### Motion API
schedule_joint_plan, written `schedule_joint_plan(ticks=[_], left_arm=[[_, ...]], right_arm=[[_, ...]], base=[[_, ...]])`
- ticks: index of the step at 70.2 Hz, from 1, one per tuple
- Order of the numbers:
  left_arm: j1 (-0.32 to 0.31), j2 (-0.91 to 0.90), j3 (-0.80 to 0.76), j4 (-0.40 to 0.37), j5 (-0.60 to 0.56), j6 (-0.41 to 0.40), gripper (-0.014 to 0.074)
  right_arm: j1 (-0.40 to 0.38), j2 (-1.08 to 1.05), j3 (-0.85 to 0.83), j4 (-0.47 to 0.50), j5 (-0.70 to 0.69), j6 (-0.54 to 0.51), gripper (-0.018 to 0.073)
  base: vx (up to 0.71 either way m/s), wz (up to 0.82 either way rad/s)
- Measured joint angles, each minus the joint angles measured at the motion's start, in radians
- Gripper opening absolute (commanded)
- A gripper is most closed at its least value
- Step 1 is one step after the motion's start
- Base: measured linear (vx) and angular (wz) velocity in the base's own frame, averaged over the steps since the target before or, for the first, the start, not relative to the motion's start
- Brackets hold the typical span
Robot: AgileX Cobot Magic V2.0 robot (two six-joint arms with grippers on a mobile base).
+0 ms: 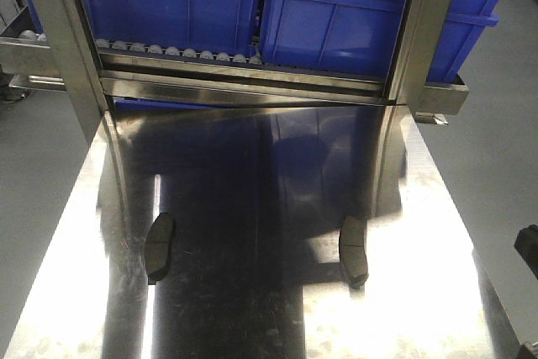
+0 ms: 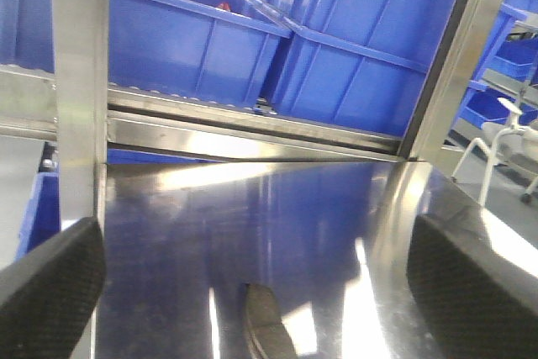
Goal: Move and align brake pads A on conveyor
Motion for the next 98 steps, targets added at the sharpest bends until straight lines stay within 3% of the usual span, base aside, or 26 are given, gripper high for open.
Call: schedule_joint_plan(ticks=[8,19,38,65,78,98], left_arm=[[0.000,0.098,-0.003,-0.037,-0.002,0.000,0.0655],[0.000,0.387,-0.087,-0.061,0.034,0.008,0.0644],[0.000,0.923,-0.391,-0.086,0.193,0.114,0.0634],[0.000,1.497,-0.790,-0.257,0.445,0.226,0.0623],[0.000,1.664,-0.894,-0.302,0.493,0.259,0.0608],[0.000,1.715,-0.907,-0.305,0.496,0.261,0.0592]], right_arm=[[0.000,0.000,0.000,0.000,0.000,0.000,-0.0006],[0.000,0.000,0.000,0.000,0.000,0.000,-0.0006],[0.000,0.000,0.000,0.000,0.000,0.000,-0.0006],[0.000,0.000,0.000,0.000,0.000,0.000,-0.0006],[0.000,0.000,0.000,0.000,0.000,0.000,-0.0006],[0.000,0.000,0.000,0.000,0.000,0.000,-0.0006]], base=[[0.00,0.00],[0.00,0.00],[0.00,0.00],[0.00,0.00],[0.00,0.00],[0.00,0.00]])
